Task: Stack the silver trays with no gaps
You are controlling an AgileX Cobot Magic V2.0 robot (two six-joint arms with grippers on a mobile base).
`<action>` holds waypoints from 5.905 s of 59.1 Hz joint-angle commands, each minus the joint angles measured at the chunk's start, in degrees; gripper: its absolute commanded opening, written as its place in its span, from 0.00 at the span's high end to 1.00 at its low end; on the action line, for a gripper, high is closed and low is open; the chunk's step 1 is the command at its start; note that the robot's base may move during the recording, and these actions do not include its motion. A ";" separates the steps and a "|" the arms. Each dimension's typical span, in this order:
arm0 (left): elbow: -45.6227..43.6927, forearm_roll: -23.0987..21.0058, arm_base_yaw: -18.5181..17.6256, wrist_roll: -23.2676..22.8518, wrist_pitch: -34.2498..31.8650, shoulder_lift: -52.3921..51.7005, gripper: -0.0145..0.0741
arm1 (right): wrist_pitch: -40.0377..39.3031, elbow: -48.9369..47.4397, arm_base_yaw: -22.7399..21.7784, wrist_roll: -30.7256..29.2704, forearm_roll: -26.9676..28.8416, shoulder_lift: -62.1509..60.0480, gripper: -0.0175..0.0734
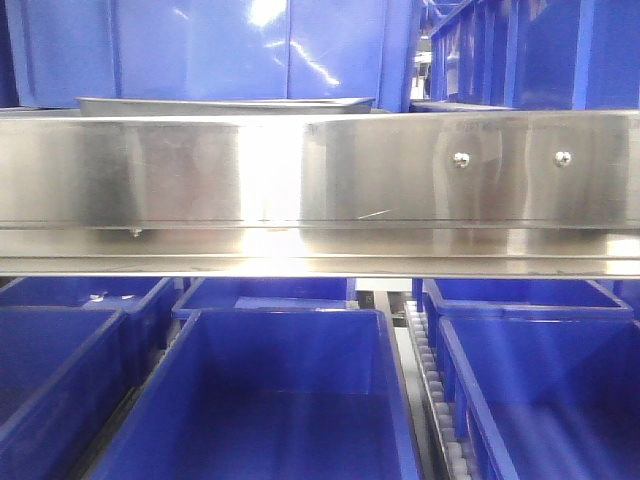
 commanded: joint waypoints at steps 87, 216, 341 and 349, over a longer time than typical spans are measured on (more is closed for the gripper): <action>0.08 0.28 -0.19 -0.47 -0.34 -0.41 0.85 | -36.64 55.05 -37.72 1.61 -2.17 -9.09 0.90; 0.08 0.28 -0.19 -0.47 -0.34 -0.41 0.85 | -43.67 60.53 -37.62 -0.03 -2.86 -9.09 0.90; 55.13 -24.41 25.07 22.52 -42.58 -21.83 0.85 | -43.80 60.53 -37.62 -0.03 -2.86 -9.09 0.90; 55.13 -24.30 25.07 22.52 -41.92 -21.83 0.85 | -43.80 60.53 -37.62 -0.03 -2.86 -9.09 0.90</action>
